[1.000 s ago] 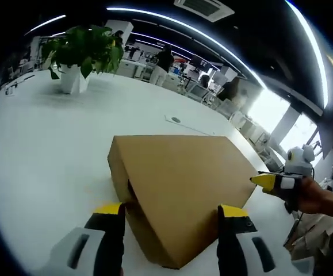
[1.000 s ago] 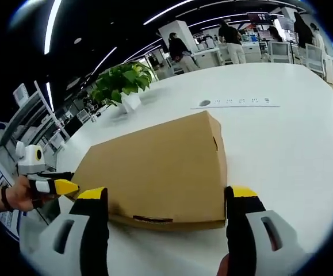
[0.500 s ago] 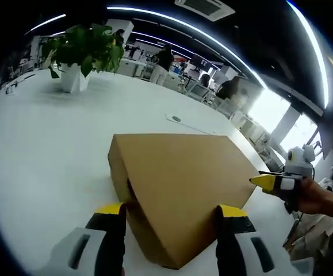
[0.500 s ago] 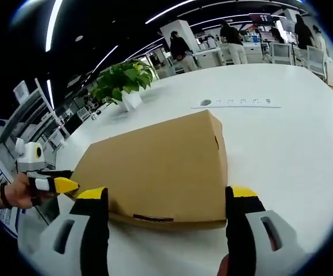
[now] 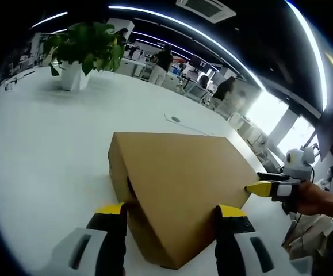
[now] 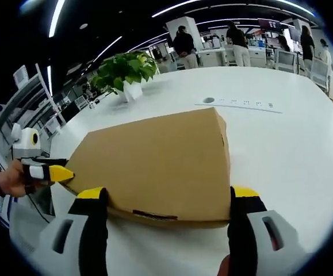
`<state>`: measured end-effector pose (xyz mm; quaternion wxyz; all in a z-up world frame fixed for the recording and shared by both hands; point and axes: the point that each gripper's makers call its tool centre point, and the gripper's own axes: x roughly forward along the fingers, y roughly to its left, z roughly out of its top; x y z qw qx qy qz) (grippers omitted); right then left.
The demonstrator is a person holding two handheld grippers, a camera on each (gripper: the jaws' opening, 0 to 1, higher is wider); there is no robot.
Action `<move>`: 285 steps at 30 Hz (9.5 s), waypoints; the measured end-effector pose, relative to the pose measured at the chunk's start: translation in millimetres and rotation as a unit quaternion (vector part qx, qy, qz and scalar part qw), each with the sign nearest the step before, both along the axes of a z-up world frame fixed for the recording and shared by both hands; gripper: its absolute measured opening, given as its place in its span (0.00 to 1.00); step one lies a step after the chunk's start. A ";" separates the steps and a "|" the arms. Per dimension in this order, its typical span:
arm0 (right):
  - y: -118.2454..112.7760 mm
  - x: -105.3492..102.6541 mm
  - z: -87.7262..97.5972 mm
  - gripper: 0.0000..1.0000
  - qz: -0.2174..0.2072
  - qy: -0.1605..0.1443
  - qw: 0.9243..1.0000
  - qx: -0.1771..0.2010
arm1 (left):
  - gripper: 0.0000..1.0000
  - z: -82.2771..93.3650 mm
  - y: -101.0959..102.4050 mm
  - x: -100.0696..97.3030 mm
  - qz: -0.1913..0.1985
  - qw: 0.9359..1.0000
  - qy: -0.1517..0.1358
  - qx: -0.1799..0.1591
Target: Operate the shoe box by opening the lid, removing the specified soft item, and placing it in the target area until the item is outside and the box remains undamaged.
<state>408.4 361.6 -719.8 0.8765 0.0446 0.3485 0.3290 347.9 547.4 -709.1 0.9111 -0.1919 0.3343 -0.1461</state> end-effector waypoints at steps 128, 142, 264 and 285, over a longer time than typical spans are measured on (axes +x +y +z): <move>87.7 -61.2 55.3 0.67 0.089 -0.069 0.993 -0.022 | 0.68 48.1 80.3 -81.8 -0.084 0.985 -0.056 0.136; 90.3 -52.1 83.8 0.67 0.069 -0.083 0.994 0.010 | 0.63 63.1 85.6 -77.3 -0.086 0.981 -0.076 0.157; 90.7 75.2 131.9 0.14 0.018 -0.140 0.990 0.006 | 0.04 121.3 163.7 32.8 0.070 0.965 -0.126 0.220; 83.2 74.4 106.4 0.05 0.022 -0.122 0.992 -0.031 | 0.04 92.3 166.3 42.0 0.063 0.969 -0.101 0.216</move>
